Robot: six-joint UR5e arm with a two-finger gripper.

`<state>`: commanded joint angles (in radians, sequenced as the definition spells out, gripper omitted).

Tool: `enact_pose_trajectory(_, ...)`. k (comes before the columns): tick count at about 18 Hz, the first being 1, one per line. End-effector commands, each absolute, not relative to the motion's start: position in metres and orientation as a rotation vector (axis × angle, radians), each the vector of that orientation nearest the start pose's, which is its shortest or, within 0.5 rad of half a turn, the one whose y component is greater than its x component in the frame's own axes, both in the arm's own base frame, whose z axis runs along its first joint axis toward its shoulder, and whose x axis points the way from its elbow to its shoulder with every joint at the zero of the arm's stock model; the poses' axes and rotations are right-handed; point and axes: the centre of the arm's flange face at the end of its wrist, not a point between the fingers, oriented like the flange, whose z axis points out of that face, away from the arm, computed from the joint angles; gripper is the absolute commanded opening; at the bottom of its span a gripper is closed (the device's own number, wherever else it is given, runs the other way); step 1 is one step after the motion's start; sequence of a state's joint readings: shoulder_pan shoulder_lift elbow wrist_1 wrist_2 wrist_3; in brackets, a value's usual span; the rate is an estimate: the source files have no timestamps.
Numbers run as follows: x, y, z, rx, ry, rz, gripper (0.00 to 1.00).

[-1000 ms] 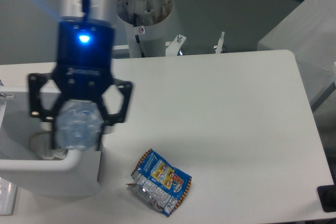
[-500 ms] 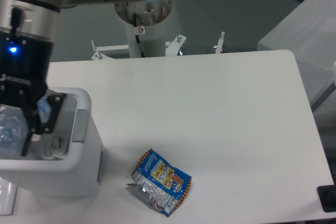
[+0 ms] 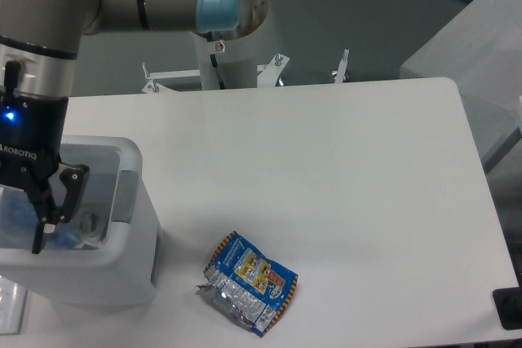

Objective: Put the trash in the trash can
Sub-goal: 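Move the gripper back over the blue-and-yellow snack wrapper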

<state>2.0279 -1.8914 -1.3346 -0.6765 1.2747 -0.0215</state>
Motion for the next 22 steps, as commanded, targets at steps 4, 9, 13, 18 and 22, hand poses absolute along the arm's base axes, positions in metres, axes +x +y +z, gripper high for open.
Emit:
enact_pose_trajectory(4, -0.168, 0.652, 0.544, -2.249, -0.443, -0.097, 1.0)
enact_pose_trajectory(9, -0.282, 0.587, 0.519, -2.24, -0.704, -0.008, 1.0)
enact_pose_trajectory(13, -0.324, 0.554, 0.452, -2.317, -0.866, -0.004, 1.0)
enact_pose_trajectory(18, -0.364, 0.528, 0.364, -2.42, -1.035, -0.013, 1.0)
enact_pose_trajectory(22, -0.403, 0.526, 0.31, -2.464, -1.114, -0.037, 1.0)
